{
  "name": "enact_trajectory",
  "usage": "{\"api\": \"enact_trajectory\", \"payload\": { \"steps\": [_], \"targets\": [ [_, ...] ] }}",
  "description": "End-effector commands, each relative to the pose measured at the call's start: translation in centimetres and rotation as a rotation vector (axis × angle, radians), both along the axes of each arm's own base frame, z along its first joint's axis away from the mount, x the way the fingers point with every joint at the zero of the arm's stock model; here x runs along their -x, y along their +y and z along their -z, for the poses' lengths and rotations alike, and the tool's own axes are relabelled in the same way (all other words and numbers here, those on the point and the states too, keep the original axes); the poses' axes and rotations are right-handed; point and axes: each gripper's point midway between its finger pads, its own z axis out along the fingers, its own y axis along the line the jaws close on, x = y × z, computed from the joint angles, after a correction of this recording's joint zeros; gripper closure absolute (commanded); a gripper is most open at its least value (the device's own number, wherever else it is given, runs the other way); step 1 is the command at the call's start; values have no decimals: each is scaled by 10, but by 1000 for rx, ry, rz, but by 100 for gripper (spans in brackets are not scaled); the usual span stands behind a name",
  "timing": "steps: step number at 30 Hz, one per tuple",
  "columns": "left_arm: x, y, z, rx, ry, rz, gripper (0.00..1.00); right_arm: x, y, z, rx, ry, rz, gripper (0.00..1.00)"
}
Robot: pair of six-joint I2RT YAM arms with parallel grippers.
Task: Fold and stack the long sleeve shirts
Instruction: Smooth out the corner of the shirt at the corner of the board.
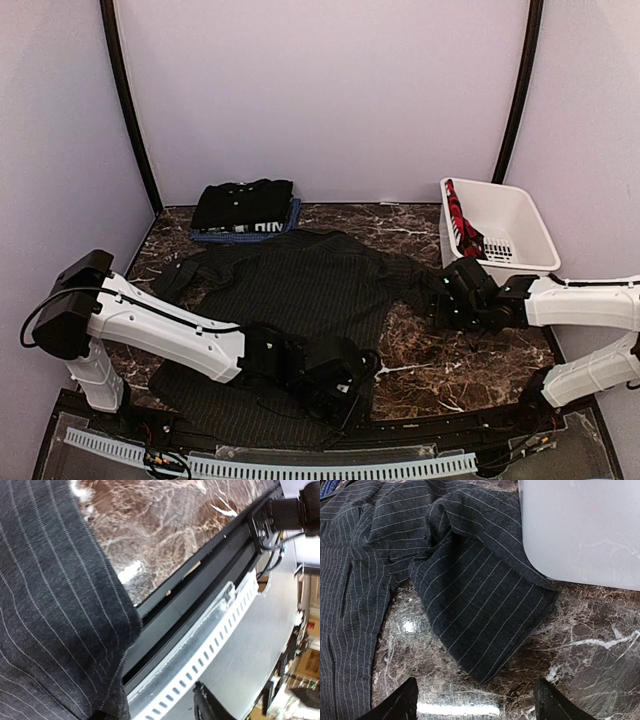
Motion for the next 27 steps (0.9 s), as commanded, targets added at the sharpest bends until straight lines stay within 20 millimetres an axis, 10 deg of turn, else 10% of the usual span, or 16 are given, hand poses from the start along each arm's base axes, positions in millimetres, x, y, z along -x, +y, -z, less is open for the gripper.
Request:
{"api": "enact_trajectory", "payload": {
  "steps": [1,13,27],
  "targets": [
    [5,2,-16,12,-35,47,46,-9,-7,-2,-11,11,53,24],
    [27,-10,-55,216,6,159,25,-42,-20,14,-129,10,107,32],
    [28,-20,-55,218,-7,179,30,-43,-64,18,-89,1,189,33]
  ]
}}
